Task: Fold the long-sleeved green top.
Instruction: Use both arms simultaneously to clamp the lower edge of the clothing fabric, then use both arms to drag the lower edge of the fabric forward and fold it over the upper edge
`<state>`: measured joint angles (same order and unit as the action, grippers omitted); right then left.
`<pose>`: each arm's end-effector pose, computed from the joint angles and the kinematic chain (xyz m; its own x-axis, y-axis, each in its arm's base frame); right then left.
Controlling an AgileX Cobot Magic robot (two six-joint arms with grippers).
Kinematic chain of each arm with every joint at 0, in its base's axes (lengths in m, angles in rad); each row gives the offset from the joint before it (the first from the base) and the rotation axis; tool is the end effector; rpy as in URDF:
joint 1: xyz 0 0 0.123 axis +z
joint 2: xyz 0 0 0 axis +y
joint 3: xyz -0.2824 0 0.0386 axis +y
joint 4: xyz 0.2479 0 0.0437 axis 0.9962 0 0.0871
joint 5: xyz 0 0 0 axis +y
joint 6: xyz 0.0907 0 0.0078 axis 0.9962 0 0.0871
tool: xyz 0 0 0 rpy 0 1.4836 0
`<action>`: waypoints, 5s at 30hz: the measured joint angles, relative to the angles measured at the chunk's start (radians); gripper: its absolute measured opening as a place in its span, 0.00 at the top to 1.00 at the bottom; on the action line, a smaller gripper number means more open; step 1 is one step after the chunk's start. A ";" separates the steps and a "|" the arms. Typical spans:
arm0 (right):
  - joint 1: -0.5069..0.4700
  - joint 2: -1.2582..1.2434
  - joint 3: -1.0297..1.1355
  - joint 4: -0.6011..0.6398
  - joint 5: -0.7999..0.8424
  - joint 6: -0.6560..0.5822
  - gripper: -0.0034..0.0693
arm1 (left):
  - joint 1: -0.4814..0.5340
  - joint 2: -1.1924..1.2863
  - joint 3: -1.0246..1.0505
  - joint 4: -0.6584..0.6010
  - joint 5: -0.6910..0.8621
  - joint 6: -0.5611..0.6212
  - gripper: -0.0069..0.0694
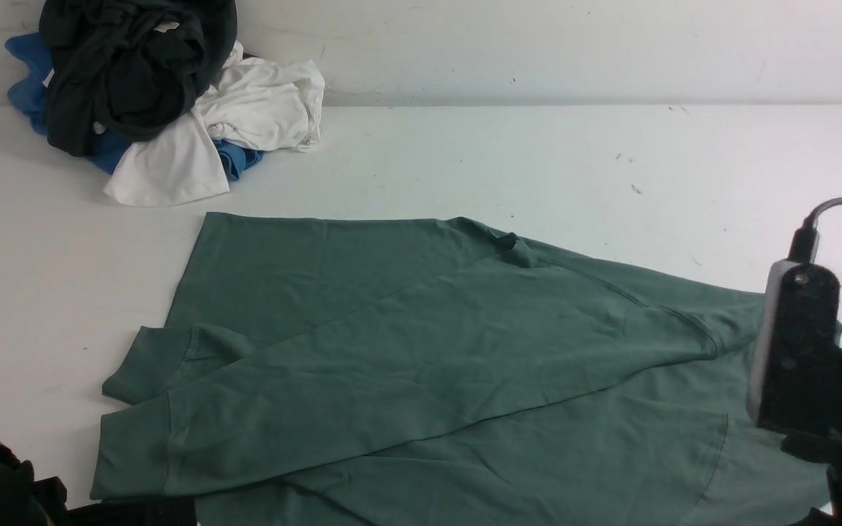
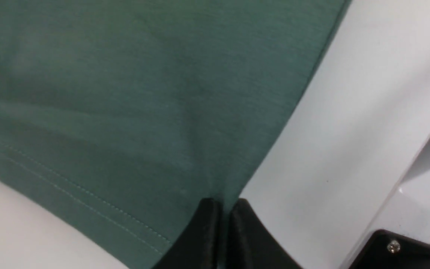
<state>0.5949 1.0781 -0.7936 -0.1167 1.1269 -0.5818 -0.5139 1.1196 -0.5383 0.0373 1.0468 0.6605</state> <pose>0.1485 0.0889 0.2747 -0.3309 -0.9334 -0.1388 -0.9065 0.3553 -0.2280 0.1281 -0.0689 0.2034 -0.3692 0.9293 -0.0032 0.9284 0.3690 0.0441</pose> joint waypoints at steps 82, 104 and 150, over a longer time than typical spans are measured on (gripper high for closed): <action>-0.341 0.582 -0.604 0.286 0.073 -0.260 0.94 | 0.272 0.524 -0.539 -0.081 -0.166 0.129 0.41; -0.341 0.582 -0.604 0.290 0.078 -0.262 0.94 | 0.272 0.626 -0.590 -0.151 -0.138 0.133 0.86; -0.341 0.582 -0.605 0.320 0.085 -0.262 0.94 | 0.272 0.666 -0.590 -0.169 -0.140 0.079 0.54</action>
<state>0.2538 1.6598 -1.3988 0.2035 1.2119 -0.8435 -0.2416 1.7859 -1.1283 -0.1320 0.9068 0.7390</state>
